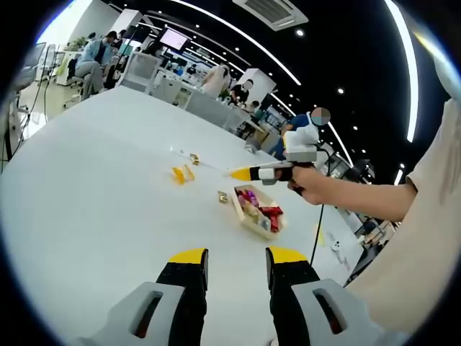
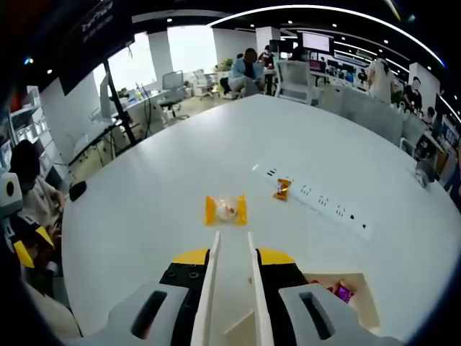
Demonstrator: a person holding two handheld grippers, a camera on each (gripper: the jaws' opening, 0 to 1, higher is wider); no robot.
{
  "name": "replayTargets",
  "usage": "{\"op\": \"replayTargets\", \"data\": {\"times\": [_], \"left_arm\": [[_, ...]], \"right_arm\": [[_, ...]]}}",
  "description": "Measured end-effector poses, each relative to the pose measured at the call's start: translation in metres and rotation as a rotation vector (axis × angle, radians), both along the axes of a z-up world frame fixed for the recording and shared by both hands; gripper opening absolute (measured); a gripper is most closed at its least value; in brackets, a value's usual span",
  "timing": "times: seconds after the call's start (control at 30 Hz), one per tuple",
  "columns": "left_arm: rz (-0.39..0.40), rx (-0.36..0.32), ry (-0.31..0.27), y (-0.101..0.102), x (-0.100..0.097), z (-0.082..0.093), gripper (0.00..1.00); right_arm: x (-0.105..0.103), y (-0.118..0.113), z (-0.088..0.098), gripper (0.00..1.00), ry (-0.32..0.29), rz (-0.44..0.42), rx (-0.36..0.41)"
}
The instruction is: Place the target food into the container with the food tongs after gripping and lifting it, then release it inside without dropping or visibly crushing the food.
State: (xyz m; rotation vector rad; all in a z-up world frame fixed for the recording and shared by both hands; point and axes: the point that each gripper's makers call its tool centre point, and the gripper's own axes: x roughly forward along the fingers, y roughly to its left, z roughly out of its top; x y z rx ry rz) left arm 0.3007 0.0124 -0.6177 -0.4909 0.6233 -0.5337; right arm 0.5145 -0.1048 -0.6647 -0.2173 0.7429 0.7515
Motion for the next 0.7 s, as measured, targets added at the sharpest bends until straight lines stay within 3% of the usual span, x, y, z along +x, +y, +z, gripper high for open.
{"op": "replayTargets", "data": {"times": [0.7], "left_arm": [[0.028,-0.006,0.035,0.009,0.005,-0.010,0.31]], "right_arm": [[0.029,0.045,-0.013,0.24,0.001,0.064,0.003]]}}
